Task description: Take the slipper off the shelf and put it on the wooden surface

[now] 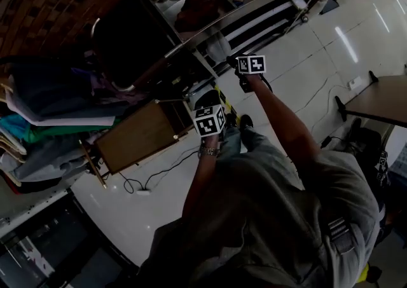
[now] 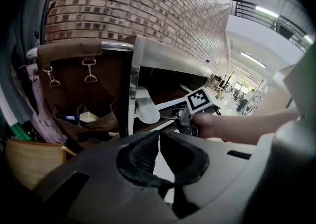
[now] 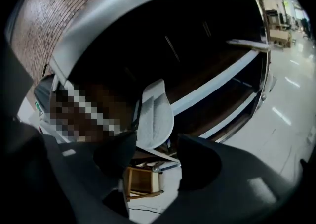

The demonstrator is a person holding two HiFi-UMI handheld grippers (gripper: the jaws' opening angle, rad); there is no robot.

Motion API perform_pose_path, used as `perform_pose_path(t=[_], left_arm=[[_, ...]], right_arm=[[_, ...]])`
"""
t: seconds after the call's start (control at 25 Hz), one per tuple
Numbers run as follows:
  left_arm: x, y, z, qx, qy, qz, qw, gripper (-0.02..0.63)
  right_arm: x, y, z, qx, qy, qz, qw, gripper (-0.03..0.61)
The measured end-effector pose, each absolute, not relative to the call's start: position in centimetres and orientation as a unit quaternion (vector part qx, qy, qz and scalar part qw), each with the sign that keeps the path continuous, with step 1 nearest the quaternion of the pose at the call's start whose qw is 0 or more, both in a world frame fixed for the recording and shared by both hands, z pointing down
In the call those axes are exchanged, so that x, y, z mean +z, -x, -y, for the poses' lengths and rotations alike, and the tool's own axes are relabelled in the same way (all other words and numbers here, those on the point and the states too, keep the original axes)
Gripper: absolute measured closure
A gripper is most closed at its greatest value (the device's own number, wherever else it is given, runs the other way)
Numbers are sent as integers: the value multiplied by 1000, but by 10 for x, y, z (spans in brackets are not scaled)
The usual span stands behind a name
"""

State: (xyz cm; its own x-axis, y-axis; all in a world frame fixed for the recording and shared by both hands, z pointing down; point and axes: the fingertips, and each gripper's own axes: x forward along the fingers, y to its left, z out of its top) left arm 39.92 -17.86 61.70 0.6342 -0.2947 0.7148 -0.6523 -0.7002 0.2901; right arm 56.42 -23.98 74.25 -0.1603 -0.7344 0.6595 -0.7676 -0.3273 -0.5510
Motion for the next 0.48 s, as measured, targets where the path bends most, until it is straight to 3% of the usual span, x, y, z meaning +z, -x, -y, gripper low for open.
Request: perform_pose_path(t=[0.12, 0.28, 0.4, 0.48], left_arm=[[628, -385, 175, 334, -847, 289, 294, 600], [641, -365, 171, 338, -833, 305, 313, 600], [647, -351, 175, 338, -825, 321, 321, 600], [646, -346, 180, 335, -821, 330, 323, 600]], right_arm=[[766, -570, 274, 516, -625, 586, -9, 302], [795, -564, 305, 528, -594, 606, 13, 287], [800, -560, 319, 549, -587, 593, -45, 366], [799, -556, 320, 550, -588, 591, -51, 379]])
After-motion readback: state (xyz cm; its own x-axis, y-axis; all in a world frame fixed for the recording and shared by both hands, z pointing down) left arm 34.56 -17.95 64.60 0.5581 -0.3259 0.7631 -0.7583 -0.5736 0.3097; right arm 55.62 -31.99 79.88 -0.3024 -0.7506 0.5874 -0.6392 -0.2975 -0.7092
